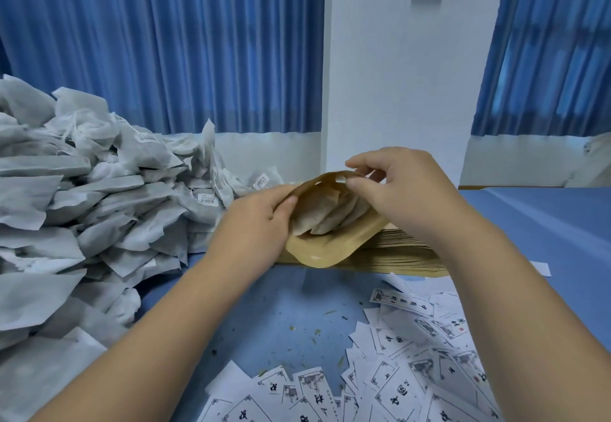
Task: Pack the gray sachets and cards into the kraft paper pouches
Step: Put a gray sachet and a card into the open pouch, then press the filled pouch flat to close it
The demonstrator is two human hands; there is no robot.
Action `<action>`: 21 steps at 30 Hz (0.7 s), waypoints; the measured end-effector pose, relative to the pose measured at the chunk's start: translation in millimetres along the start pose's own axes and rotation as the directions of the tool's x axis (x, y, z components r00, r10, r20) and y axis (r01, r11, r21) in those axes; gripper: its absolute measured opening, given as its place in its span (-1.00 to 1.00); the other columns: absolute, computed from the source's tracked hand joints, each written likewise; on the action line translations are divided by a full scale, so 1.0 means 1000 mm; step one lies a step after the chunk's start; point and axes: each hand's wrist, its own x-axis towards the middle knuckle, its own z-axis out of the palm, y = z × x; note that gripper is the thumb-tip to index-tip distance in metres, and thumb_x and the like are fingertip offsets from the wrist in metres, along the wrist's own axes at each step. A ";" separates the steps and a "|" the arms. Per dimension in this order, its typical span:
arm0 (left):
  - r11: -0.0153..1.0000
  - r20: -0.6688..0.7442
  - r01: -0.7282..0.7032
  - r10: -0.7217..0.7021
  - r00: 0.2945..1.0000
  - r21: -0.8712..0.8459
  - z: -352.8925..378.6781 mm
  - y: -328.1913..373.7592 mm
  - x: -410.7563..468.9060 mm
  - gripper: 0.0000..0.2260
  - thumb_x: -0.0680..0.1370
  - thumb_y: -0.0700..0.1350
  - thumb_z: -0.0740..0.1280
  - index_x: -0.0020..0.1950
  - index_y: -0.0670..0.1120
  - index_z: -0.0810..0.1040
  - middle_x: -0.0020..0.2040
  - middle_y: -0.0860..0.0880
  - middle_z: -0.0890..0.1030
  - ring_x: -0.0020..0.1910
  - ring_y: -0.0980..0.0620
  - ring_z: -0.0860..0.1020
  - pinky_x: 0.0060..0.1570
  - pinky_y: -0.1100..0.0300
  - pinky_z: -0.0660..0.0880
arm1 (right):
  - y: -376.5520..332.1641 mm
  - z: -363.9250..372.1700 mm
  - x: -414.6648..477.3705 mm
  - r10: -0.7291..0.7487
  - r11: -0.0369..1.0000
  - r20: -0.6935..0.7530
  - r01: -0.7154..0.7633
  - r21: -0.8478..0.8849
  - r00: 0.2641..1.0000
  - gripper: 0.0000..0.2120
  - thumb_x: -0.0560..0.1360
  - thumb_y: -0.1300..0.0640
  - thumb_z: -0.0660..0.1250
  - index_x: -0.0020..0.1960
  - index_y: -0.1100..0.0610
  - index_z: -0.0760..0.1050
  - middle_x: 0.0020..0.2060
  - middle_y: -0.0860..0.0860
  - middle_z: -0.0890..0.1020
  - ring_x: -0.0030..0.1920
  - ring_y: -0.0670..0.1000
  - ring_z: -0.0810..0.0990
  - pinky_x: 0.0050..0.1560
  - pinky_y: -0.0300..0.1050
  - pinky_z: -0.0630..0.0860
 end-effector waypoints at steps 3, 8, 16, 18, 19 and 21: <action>0.998 -0.036 -0.027 0.025 0.999 -0.058 0.003 0.000 0.000 -0.74 0.61 -0.08 0.22 0.05 0.28 0.59 -0.18 0.25 0.63 -0.12 0.29 0.50 -0.20 0.51 0.34 | -0.002 -0.001 -0.008 -0.033 0.998 -0.131 0.039 0.045 0.991 -0.68 0.48 -0.05 0.37 0.23 -0.05 0.54 -0.08 -0.17 0.58 -0.10 -0.14 0.55 0.00 -0.13 0.49; 0.984 -0.078 0.000 -0.014 0.997 -0.176 0.004 0.004 0.000 -0.76 0.57 -0.15 0.30 -0.05 0.19 0.66 -0.24 0.30 0.64 -0.14 0.31 0.53 -0.19 0.55 0.33 | -0.010 -0.005 -0.050 -0.352 0.936 -0.342 0.322 -0.142 0.871 -0.85 0.54 0.08 0.28 -0.10 0.12 0.58 -0.31 -0.09 0.49 -0.28 -0.07 0.44 -0.27 -0.12 0.43; 0.950 0.016 0.068 -0.067 0.998 -0.304 0.000 0.016 -0.007 -0.67 0.51 -0.24 0.30 -0.15 0.20 0.68 -0.36 0.27 0.62 -0.38 0.34 0.52 -0.37 0.54 0.34 | 0.040 0.018 -0.117 0.017 0.895 0.225 0.086 -0.437 0.974 -0.73 0.56 -0.08 0.09 -0.14 0.03 0.47 -0.25 -0.09 0.49 -0.18 -0.07 0.46 -0.16 -0.10 0.45; 0.945 0.035 0.066 -0.058 0.998 -0.320 -0.001 0.018 -0.008 -0.65 0.51 -0.26 0.30 -0.17 0.21 0.67 -0.32 0.27 0.64 -0.34 0.35 0.54 -0.35 0.55 0.34 | 0.057 0.020 -0.118 0.127 0.904 0.246 -0.010 -0.426 0.961 -0.83 0.56 -0.05 0.13 -0.09 0.00 0.42 -0.15 -0.10 0.47 -0.10 -0.05 0.43 -0.11 -0.13 0.44; 0.944 0.046 0.067 -0.055 0.997 -0.322 -0.001 0.019 -0.007 -0.65 0.50 -0.27 0.30 -0.17 0.20 0.67 -0.31 0.25 0.65 -0.33 0.34 0.54 -0.34 0.55 0.35 | 0.063 0.021 -0.118 0.159 0.911 0.274 -0.034 -0.411 0.949 -0.87 0.56 -0.04 0.15 -0.08 -0.02 0.40 -0.13 -0.09 0.46 -0.08 -0.04 0.43 -0.08 -0.13 0.44; 0.945 0.069 0.074 -0.055 0.996 -0.317 -0.002 0.019 -0.007 -0.67 0.50 -0.26 0.30 -0.18 0.18 0.68 -0.28 0.19 0.67 -0.31 0.30 0.55 -0.33 0.52 0.38 | 0.072 0.022 -0.119 0.200 0.910 0.327 -0.052 -0.410 0.924 -0.83 0.56 -0.03 0.16 0.02 0.01 0.48 -0.07 -0.08 0.52 -0.04 -0.02 0.47 -0.01 -0.14 0.45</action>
